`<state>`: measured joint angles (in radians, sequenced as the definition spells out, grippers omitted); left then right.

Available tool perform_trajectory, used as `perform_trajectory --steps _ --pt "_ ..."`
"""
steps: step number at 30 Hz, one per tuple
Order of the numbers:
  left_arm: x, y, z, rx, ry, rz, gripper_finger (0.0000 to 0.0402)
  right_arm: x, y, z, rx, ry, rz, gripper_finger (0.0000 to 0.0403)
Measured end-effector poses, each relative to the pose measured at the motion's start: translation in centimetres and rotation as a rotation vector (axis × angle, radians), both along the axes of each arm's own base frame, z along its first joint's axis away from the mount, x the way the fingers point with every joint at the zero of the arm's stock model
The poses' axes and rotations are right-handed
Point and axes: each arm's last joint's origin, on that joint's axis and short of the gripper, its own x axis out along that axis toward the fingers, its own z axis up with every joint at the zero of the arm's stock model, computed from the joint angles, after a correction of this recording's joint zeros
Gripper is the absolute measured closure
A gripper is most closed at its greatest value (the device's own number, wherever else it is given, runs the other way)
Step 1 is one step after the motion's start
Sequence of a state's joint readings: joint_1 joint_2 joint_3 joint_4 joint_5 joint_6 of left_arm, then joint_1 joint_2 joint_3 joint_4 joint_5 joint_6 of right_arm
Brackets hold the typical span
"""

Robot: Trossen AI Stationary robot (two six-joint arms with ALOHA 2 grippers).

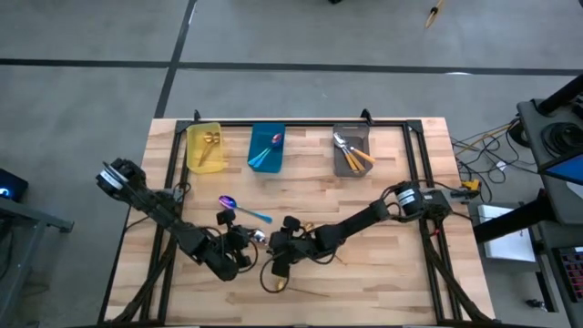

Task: Sort silverware by color (type)
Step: Put the yellow spoon into the black bin

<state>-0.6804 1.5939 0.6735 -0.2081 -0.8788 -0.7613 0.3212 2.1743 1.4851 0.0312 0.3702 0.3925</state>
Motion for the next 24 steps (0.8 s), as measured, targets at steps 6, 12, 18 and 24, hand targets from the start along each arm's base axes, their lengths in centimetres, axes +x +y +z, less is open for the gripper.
perform_trajectory --steps 6,12,18,24 --pt "0.1 -0.2 0.2 -0.027 -0.028 0.003 0.0402 0.7 -0.2 -2.1 -0.033 0.013 -0.001 0.0209" --pt "0.3 -0.6 0.5 -0.064 -0.028 -0.018 0.0402 0.8 -0.6 -2.5 -0.036 0.020 -0.008 0.0274" --pt "1.4 -1.6 2.5 -0.007 -0.020 -0.091 0.0402 0.8 -0.7 -2.6 -0.031 0.021 -0.006 0.0376" --pt "2.1 -2.3 4.6 0.059 0.015 -0.142 0.0402 0.7 -0.8 -1.2 -0.001 0.020 0.033 0.0376"
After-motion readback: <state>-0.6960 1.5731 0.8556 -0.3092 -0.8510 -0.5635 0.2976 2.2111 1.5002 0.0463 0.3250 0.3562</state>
